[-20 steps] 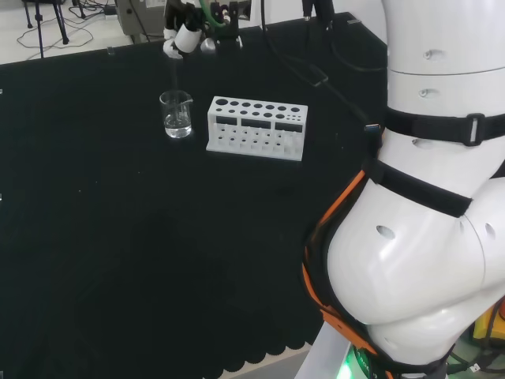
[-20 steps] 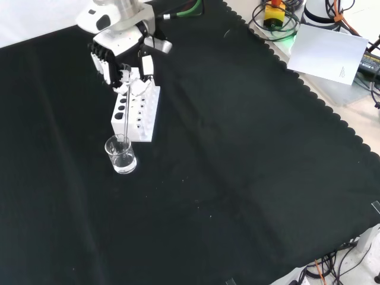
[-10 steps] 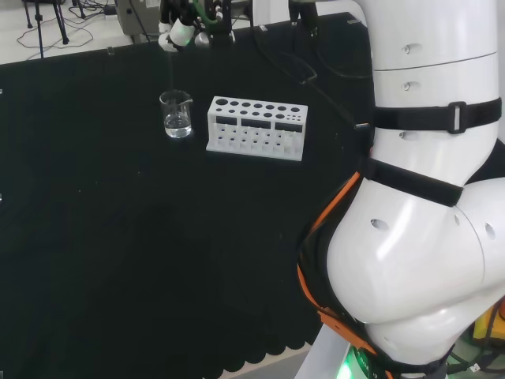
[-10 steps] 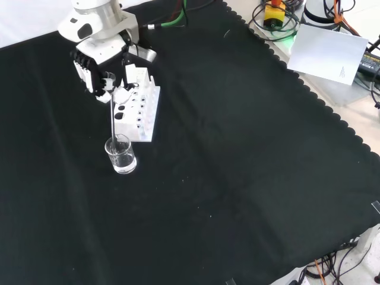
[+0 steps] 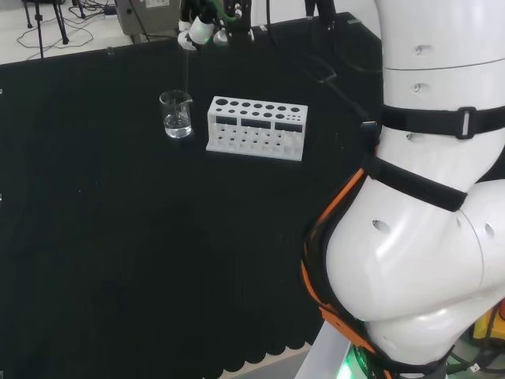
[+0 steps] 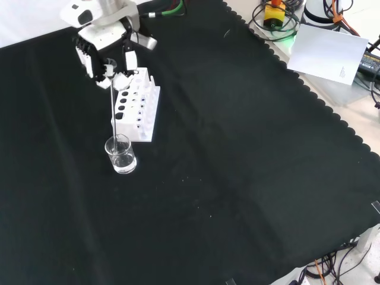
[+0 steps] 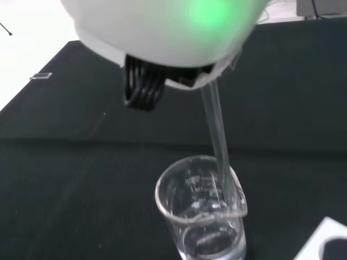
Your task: Stir in the beaker to the left of the white test tube rack with the glass rod.
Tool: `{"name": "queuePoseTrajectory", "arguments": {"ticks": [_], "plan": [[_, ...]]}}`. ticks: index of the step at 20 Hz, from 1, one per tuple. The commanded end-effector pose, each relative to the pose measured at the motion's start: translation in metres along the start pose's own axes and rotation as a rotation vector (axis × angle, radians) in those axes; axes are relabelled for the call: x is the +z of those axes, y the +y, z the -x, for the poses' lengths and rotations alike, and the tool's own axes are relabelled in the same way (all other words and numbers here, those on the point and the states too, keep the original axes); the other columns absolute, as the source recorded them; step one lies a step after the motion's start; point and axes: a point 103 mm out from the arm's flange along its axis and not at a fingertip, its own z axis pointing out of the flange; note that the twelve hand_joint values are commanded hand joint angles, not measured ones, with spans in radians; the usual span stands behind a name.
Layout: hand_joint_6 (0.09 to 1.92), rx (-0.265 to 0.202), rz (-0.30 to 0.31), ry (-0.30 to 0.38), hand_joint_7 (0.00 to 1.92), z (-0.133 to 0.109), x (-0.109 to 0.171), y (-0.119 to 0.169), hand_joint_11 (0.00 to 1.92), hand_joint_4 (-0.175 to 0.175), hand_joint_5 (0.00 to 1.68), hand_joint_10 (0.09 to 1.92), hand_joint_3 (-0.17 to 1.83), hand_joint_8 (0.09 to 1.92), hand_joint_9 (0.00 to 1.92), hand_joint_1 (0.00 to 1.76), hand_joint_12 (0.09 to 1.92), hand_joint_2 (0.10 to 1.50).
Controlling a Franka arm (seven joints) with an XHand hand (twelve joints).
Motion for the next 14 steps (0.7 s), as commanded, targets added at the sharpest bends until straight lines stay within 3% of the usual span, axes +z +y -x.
{"name": "queuePoseTrajectory", "arguments": {"ticks": [1, 9, 14], "plan": [[0.67, 0.009, -0.025, -0.001, 1.64, -0.013, 0.001, -0.021, 1.54, -0.175, 1.38, 0.64, 1.03, 0.96, 1.92, 1.22, 1.05, 0.42], [0.67, -0.080, -0.057, -0.005, 1.65, -0.064, 0.030, 0.010, 1.54, -0.175, 1.38, 0.64, 1.03, 0.96, 1.92, 1.22, 1.05, 0.42], [0.67, -0.086, -0.065, -0.008, 1.65, -0.064, 0.034, 0.025, 1.54, -0.175, 1.38, 0.64, 1.03, 0.96, 1.92, 1.22, 1.05, 0.42]]}}
